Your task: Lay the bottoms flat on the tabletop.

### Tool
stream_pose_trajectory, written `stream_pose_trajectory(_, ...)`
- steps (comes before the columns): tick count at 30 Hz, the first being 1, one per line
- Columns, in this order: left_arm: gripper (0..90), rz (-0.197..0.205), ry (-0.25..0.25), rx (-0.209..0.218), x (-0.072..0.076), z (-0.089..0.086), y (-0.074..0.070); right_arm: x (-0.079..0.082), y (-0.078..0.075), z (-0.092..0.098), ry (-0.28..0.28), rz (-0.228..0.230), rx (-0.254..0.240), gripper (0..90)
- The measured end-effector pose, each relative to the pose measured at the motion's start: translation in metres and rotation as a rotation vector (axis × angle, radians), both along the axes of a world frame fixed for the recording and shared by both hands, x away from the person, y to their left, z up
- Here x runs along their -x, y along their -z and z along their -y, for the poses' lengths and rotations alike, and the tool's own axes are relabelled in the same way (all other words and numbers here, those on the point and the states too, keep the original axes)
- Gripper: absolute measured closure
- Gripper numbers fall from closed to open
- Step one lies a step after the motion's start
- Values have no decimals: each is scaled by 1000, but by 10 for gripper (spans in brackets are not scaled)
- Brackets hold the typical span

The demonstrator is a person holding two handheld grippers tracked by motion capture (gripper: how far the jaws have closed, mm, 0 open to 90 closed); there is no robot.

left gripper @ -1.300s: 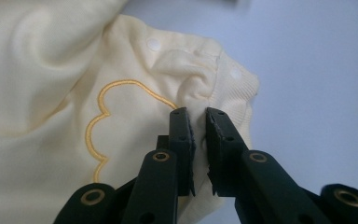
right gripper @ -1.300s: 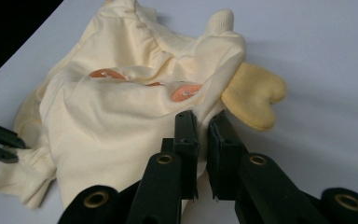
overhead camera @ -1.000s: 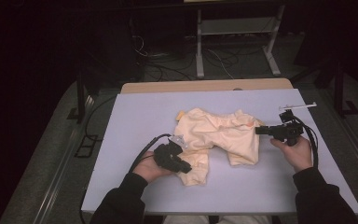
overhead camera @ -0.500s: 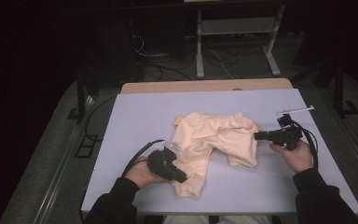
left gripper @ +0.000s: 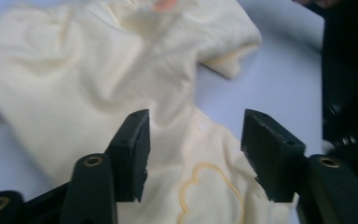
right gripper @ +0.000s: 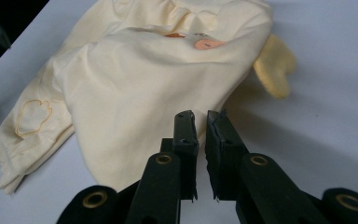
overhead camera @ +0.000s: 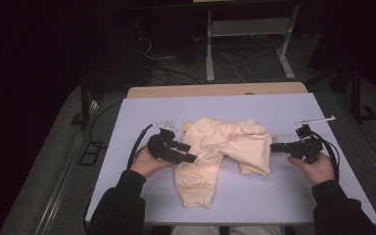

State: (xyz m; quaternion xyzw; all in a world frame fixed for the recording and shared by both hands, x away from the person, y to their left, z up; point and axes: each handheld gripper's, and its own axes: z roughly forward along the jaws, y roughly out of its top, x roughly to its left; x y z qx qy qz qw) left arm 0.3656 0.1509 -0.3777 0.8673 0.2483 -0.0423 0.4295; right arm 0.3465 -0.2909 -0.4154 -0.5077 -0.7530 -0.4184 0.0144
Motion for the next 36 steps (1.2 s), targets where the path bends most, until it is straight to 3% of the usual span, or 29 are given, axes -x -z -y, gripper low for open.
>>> stream_pose_trajectory(3, 353, 6, -38, 21, -12, -1, -3, 2, -4, 1, 4, 12, -5, 749)
stream_pose_trajectory(7, 260, 19, -86, 24, -26, 0, -3, 2, -15, -1, 7, 82, 42, 556)
stream_pose_trajectory(11, 144, 31, -130, 33, -41, 4, -1, -5, -24, -5, -17, 121, 59, 416)
stream_pose_trajectory(13, 106, 21, -146, 30, -49, 7, 0, -12, -27, -6, -42, 119, 40, 326)
stream_pose_trajectory(15, 52, 34, -158, 14, -57, 13, 0, -18, -29, -8, -91, 108, 26, 298)
stream_pose_trajectory(17, 25, 21, -162, 8, -64, 16, 0, -26, -32, -11, -126, 104, 41, 207)
stream_pose_trajectory(20, 24, 24, -168, -11, -73, 20, 0, -36, -39, -14, -140, 120, 57, 146)
stream_pose_trajectory(24, 24, 29, -185, -30, -84, 23, 0, -48, -47, -14, -143, 125, 59, 133)
stream_pose_trajectory(29, 33, 31, -192, -26, -94, 22, -3, -63, -54, -14, -136, 102, 108, 96)
stream_pose_trajectory(36, 49, 30, -233, -33, -109, 18, 6, -80, -52, -14, -106, 84, 123, 106)
